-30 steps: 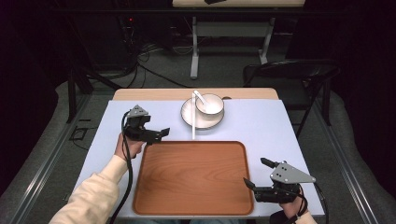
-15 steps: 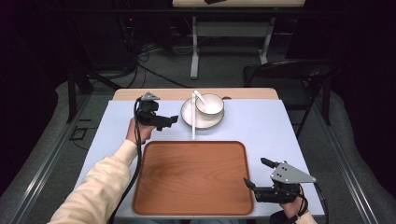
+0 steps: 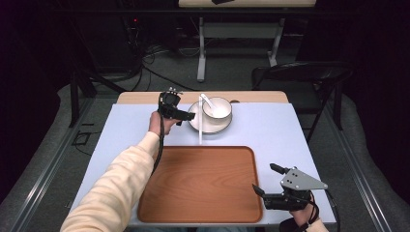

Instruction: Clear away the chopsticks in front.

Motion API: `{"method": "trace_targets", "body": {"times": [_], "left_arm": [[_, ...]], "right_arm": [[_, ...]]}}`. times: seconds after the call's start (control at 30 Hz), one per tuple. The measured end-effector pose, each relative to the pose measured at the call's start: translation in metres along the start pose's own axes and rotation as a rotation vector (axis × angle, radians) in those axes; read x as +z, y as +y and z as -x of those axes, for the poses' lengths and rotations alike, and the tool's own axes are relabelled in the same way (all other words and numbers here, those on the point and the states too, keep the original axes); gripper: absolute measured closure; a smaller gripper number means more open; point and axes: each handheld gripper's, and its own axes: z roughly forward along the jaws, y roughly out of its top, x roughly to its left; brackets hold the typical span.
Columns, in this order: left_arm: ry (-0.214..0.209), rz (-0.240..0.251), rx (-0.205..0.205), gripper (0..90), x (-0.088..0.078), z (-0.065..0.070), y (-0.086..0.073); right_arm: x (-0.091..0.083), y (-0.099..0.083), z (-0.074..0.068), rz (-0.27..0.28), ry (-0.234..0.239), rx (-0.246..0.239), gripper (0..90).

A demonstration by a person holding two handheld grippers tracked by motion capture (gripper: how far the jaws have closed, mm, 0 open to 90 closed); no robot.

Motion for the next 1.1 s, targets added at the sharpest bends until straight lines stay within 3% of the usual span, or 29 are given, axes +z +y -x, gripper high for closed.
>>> {"method": "trace_targets", "body": {"times": [0.4,0.6,0.87,1.0,1.03,1.1], "left_arm": [[0.040,-0.087,-0.048,29.7,0.038,0.007,0.006],[0.021,-0.079,-0.097,38.8,0.047,0.006,0.009],[0.029,-0.103,-0.079,48.3,0.058,0.011,0.013],[0.019,-0.108,-0.111,54.2,0.062,0.009,0.011],[0.013,-0.105,-0.142,55.4,0.065,0.007,0.010],[0.005,-0.107,-0.149,56.5,0.066,0.006,0.010]], "right_arm": [[0.000,0.000,0.000,0.004,0.005,0.003,14.4],[0.000,0.000,0.000,0.005,0.006,0.001,14.4],[0.000,0.000,0.000,0.007,0.004,0.005,14.4],[0.000,0.000,0.000,0.008,0.005,0.005,14.4],[0.000,0.000,0.000,0.008,0.006,0.005,14.4],[0.000,0.000,0.000,0.008,0.007,0.005,14.4]]}}
